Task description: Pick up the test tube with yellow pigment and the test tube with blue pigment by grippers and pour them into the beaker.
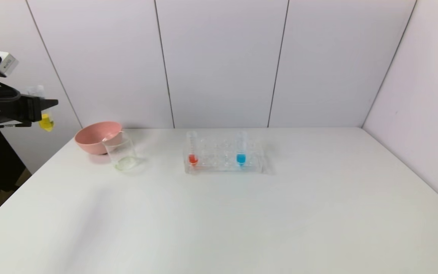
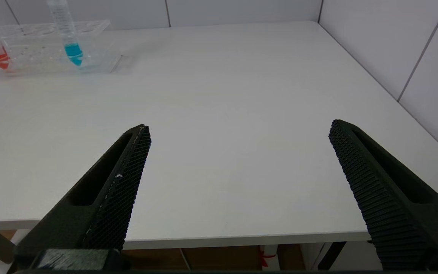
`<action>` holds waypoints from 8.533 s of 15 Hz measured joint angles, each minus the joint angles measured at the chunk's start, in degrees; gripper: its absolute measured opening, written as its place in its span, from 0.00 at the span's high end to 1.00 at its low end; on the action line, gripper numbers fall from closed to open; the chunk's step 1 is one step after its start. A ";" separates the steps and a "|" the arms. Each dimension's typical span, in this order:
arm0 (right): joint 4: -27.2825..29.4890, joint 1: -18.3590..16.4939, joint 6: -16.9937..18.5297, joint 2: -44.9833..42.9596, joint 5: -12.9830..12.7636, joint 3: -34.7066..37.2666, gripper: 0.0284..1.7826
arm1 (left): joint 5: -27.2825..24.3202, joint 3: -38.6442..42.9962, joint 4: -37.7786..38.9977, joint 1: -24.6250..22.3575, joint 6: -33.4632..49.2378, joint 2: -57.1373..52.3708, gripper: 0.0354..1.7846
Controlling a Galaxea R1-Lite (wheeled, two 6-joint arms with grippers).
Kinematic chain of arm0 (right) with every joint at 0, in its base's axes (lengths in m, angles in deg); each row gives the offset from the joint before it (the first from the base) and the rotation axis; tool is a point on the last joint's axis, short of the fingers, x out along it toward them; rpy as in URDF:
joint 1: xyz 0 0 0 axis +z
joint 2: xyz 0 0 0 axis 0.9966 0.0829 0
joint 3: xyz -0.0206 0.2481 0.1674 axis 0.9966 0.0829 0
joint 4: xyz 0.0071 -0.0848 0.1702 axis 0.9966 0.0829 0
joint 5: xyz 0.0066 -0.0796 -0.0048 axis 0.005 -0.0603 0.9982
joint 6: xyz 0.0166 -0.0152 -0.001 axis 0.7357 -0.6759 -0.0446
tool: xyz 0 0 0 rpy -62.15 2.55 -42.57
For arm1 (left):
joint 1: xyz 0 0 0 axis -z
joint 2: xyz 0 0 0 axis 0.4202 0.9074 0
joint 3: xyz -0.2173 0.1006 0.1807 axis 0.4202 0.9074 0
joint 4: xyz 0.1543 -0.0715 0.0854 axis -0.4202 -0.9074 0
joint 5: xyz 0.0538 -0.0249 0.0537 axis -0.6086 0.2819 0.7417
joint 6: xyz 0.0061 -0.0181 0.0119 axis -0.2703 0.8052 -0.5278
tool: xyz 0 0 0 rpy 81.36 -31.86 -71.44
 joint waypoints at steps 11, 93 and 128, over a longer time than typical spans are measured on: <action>-0.04 0.00 0.00 0.00 0.02 0.00 0.04 | -9.68 -23.27 -33.46 1.60 -31.34 10.12 0.73; -0.04 0.00 0.02 0.00 0.05 0.00 0.04 | 33.52 -43.25 -56.97 18.32 -76.28 23.15 0.73; -0.02 0.00 0.02 0.00 0.00 0.00 0.04 | 44.64 -43.17 -54.36 21.93 -74.46 23.37 0.73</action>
